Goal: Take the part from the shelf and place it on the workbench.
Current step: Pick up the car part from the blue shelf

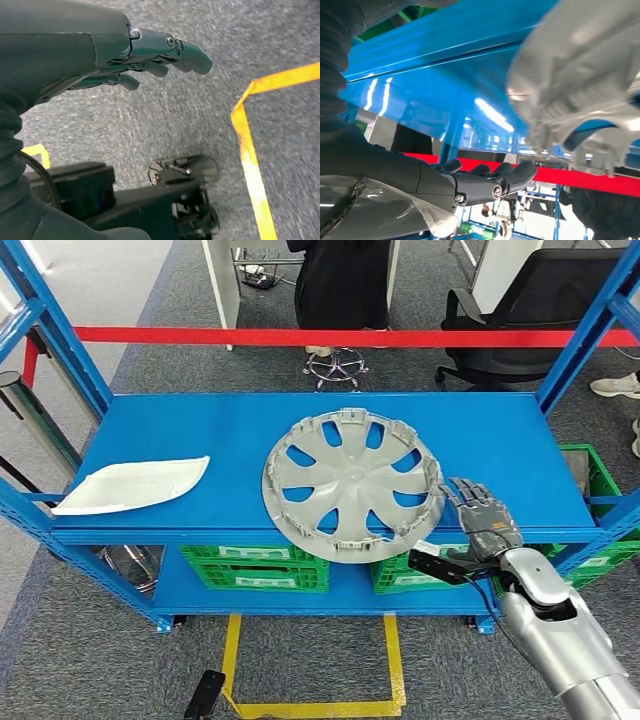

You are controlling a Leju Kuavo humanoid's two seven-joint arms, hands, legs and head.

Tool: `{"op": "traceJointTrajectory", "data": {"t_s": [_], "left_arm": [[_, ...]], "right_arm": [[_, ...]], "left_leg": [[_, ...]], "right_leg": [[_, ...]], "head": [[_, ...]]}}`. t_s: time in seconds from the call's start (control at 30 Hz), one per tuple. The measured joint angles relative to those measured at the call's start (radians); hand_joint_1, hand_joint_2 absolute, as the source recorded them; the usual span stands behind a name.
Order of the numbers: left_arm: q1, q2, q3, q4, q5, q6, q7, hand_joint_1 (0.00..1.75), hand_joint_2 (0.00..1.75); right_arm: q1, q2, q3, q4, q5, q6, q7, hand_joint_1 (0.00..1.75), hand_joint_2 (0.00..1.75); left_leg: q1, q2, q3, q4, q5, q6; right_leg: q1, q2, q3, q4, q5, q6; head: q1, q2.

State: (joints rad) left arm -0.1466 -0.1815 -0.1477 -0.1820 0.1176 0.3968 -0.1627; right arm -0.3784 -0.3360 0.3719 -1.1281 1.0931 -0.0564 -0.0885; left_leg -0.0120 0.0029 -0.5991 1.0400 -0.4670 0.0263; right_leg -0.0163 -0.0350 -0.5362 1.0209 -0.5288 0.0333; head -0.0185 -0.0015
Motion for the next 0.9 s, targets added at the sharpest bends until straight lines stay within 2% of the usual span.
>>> {"op": "traceJointTrajectory", "data": {"t_s": [0.2,0.27,0.67,0.9], "left_arm": [[0.001,0.017,-0.008,0.000,0.000,-0.139,-0.046,0.00,1.75],[0.001,0.027,-0.011,0.000,0.000,-0.159,-0.051,0.00,1.75],[0.001,0.041,-0.040,0.000,-0.033,-0.177,-0.077,0.00,1.75],[0.001,0.041,-0.045,0.000,-0.038,-0.179,-0.080,0.00,1.75]], "right_arm": [[-0.053,0.067,0.060,0.075,0.047,-0.054,0.015,0.00,1.75],[-0.069,0.090,0.079,0.091,0.056,-0.057,0.022,0.00,1.75],[-0.125,0.190,0.157,0.148,0.090,-0.058,0.019,0.00,1.75],[-0.131,0.201,0.166,0.156,0.094,-0.059,0.019,0.00,1.75]], "left_leg": [[0.000,0.000,0.000,0.000,0.000,0.000],[0.000,0.000,0.000,0.000,0.000,0.000],[0.000,0.000,0.000,0.000,0.000,0.000],[0.000,0.000,0.000,0.000,0.000,0.000]], "right_leg": [[0.000,0.002,0.000,0.000,0.000,0.000],[0.000,0.001,-0.001,0.000,0.000,0.000],[0.000,0.001,-0.001,0.001,0.000,0.000],[0.000,0.000,-0.001,0.001,0.000,0.000]], "head": [[0.000,0.000],[0.000,0.000],[0.000,0.000],[0.000,0.000]]}}
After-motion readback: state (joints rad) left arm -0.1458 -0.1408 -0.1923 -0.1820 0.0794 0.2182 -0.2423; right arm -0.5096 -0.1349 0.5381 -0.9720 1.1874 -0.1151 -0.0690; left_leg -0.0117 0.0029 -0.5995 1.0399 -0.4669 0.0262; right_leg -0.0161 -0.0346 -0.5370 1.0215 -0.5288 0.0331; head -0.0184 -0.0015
